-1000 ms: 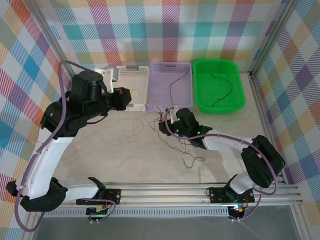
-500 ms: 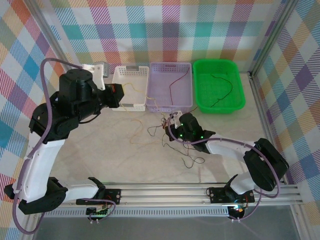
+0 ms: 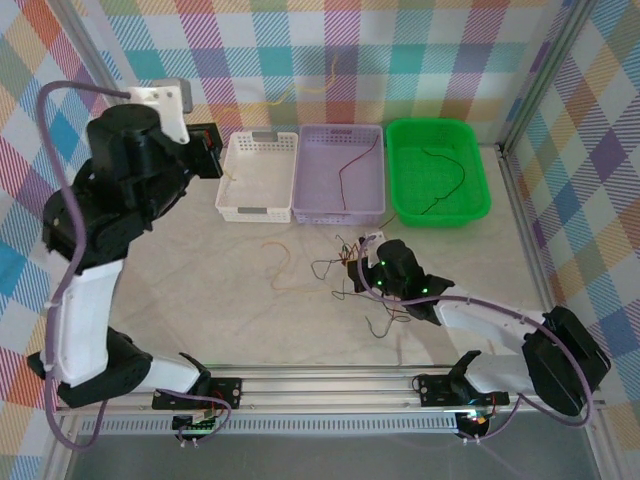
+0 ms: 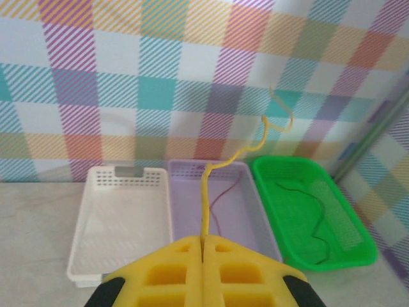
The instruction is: Untangle the cables
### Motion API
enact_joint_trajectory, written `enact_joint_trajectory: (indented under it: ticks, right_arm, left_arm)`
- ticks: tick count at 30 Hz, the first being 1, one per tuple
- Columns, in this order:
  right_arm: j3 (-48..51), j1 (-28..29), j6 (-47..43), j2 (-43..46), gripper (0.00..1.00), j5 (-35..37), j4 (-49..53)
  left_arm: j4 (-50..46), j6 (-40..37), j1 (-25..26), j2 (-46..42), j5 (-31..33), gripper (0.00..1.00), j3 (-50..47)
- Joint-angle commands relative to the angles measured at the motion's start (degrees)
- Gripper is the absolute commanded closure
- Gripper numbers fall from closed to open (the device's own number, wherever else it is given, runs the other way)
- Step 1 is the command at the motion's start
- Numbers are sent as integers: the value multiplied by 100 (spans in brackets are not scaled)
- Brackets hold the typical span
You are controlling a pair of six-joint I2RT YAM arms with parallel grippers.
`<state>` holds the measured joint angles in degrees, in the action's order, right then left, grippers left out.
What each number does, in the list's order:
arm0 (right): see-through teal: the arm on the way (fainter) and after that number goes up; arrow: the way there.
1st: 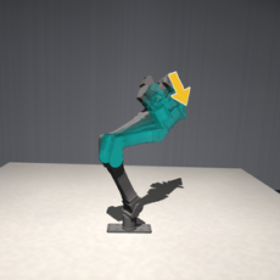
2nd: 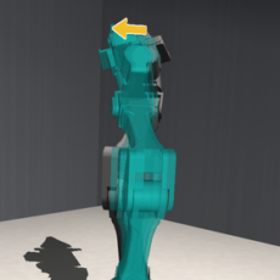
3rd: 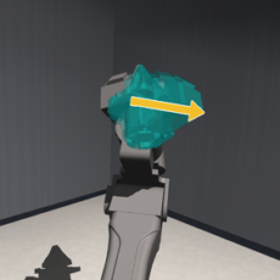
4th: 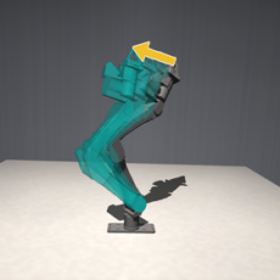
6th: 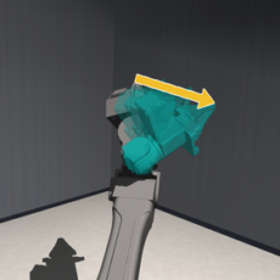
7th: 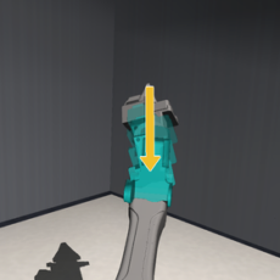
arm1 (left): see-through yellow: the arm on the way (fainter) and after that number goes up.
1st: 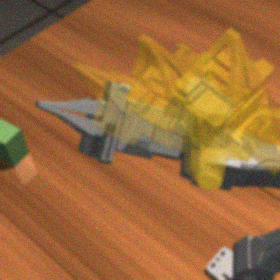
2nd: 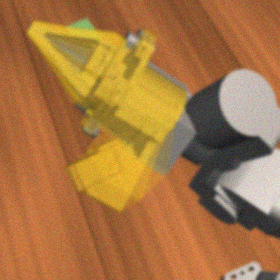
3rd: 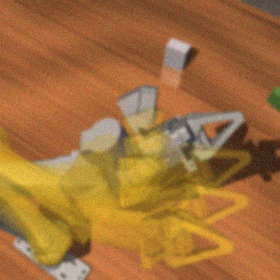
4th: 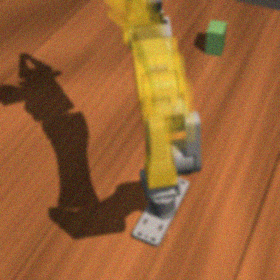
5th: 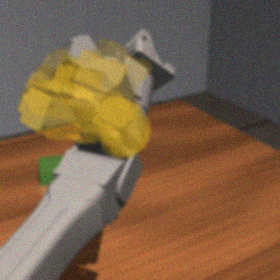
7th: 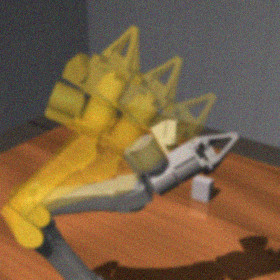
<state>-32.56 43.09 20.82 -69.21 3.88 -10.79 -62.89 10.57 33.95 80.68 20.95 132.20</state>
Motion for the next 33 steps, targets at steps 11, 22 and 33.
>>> enact_joint_trajectory:
  ticks: [11,22,33]
  right_arm:
    - [-138,-38,224,1280,100,-530,791]
    - [-224,-29,313,1778,100,-843,1136]
    - [-374,-13,355,2023,100,-1107,1434]
  left_arm:
    - [568,6,-1169,866,464,100,-607]
    - [965,111,-1577,1718,498,100,-1268]
    - [1010,277,-1802,3079,421,100,-1055]
